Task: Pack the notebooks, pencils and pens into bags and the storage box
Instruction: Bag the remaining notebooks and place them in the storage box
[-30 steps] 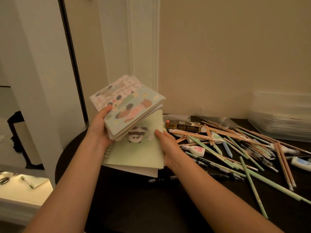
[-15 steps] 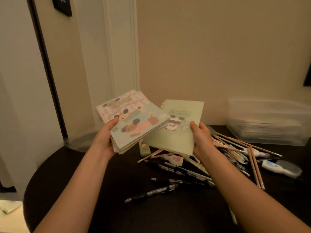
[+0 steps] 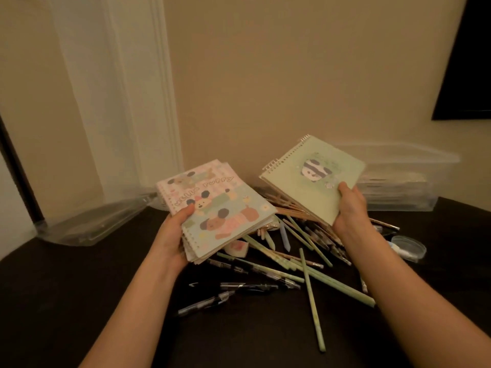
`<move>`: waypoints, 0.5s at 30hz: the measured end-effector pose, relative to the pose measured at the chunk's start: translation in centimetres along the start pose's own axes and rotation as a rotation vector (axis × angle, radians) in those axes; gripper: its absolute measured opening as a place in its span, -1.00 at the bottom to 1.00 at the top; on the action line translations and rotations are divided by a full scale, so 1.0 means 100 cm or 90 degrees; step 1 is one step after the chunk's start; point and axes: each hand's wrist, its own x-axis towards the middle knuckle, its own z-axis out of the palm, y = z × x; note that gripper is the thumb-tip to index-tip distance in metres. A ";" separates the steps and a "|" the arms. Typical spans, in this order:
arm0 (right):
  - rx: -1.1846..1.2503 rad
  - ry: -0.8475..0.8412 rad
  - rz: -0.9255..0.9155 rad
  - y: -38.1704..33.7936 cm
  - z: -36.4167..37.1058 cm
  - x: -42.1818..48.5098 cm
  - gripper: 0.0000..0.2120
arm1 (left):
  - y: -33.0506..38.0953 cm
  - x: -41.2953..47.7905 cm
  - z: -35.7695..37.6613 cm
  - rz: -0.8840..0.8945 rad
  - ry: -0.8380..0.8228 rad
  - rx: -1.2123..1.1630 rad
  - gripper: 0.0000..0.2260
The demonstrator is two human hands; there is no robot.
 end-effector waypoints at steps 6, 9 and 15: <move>-0.206 -0.103 0.007 0.010 -0.014 0.006 -0.74 | -0.018 0.002 0.013 -0.001 -0.020 0.084 -0.71; -0.299 -0.210 0.005 0.011 -0.016 -0.007 -0.72 | -0.025 -0.004 0.014 -0.042 -0.053 0.106 -0.74; -0.357 -0.333 -0.041 0.013 -0.007 -0.032 -0.62 | -0.031 -0.016 0.018 -0.060 -0.102 0.087 -0.70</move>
